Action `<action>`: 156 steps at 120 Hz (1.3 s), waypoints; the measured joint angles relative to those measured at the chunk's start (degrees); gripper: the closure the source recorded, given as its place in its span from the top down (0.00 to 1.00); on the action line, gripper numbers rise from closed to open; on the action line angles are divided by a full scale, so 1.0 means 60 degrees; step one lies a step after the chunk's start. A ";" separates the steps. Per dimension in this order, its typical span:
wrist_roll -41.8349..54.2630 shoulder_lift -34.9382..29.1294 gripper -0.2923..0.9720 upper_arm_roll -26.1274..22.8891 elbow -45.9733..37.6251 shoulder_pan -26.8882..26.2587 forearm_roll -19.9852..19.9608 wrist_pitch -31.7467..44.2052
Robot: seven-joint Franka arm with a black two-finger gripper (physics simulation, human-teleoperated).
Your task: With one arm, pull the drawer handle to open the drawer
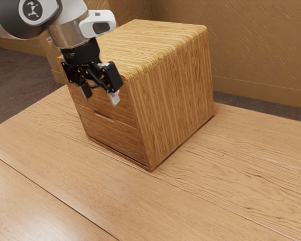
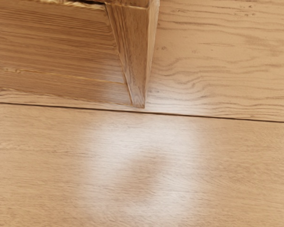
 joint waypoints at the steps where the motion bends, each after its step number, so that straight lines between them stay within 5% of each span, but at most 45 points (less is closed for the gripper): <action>1: -0.0001 0.0001 0.75 0.0000 0.0000 0.0011 0.0000 0.0021; 51: -0.0404 -0.0512 0.75 -0.0277 0.1217 0.1011 0.0036 0.0127; 89: -0.5194 -0.0410 0.75 -0.0477 0.1222 0.1133 0.0009 0.0012; 113: -0.7497 -0.0462 0.75 -0.0373 0.1168 0.0833 -0.0771 0.0070; 156: -1.0265 -0.1472 0.73 0.0202 -0.1827 0.1162 -0.0842 0.2101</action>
